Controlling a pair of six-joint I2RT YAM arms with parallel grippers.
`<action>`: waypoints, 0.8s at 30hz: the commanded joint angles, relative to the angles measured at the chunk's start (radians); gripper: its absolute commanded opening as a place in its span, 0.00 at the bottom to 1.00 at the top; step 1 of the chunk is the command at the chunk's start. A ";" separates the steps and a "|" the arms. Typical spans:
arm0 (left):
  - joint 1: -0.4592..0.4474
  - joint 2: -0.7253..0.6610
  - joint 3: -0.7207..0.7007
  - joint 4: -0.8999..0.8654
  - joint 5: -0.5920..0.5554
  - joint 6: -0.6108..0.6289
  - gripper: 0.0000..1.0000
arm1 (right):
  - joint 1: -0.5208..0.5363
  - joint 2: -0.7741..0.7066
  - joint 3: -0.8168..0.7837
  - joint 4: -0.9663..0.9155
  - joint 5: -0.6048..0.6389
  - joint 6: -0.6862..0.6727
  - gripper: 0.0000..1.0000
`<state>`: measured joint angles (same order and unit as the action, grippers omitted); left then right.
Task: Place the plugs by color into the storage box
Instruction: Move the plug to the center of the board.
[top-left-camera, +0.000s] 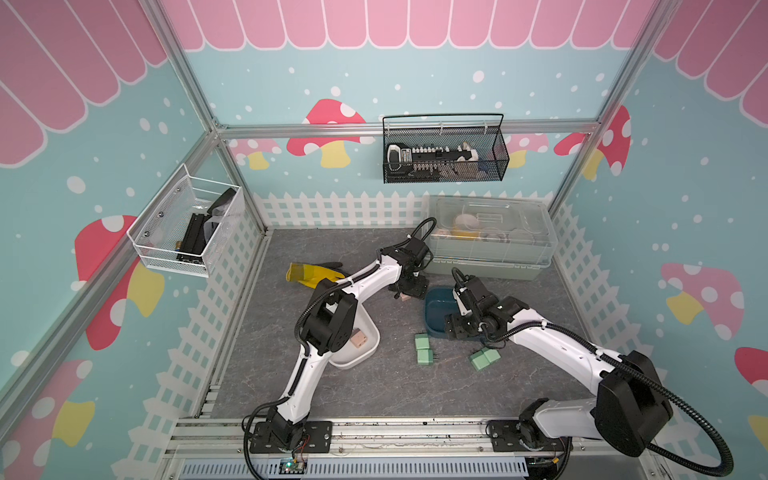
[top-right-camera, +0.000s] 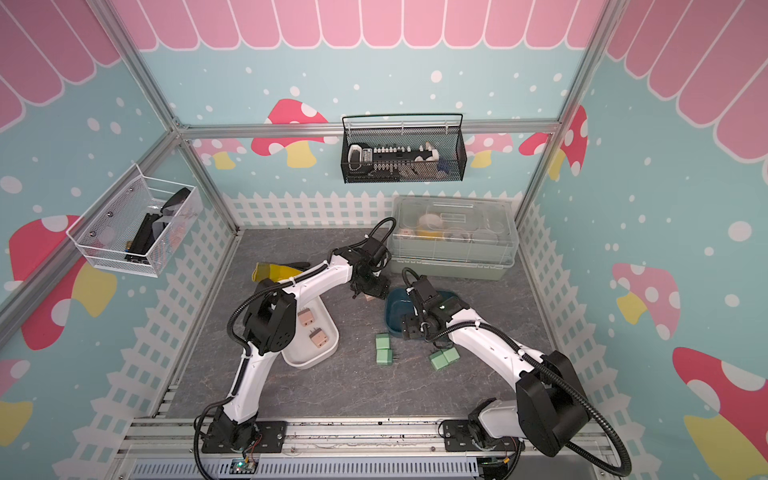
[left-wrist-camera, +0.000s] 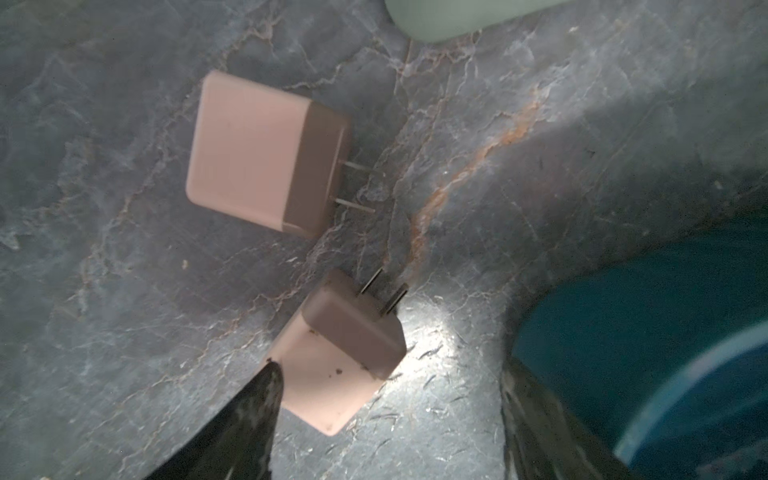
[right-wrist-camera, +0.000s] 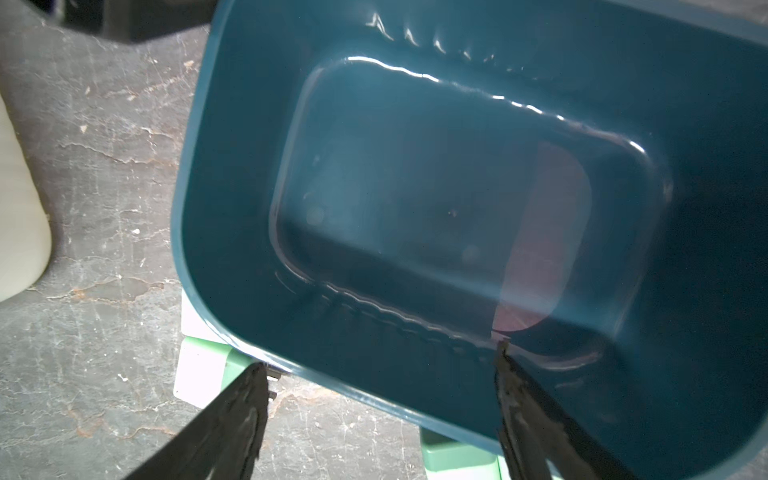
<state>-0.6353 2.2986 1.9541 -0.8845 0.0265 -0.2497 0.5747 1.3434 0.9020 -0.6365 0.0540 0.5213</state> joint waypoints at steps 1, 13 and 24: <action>0.007 0.043 0.033 0.004 -0.021 0.006 0.79 | -0.007 -0.018 -0.014 -0.028 0.012 0.011 0.83; 0.018 0.078 0.042 -0.013 -0.054 -0.029 0.69 | -0.006 -0.004 -0.016 -0.025 -0.001 0.032 0.83; 0.065 -0.033 -0.133 -0.032 -0.106 -0.191 0.62 | -0.006 0.016 -0.014 -0.005 -0.011 0.033 0.83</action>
<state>-0.5945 2.3035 1.8660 -0.8764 -0.0551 -0.3634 0.5747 1.3468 0.8940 -0.6407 0.0479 0.5472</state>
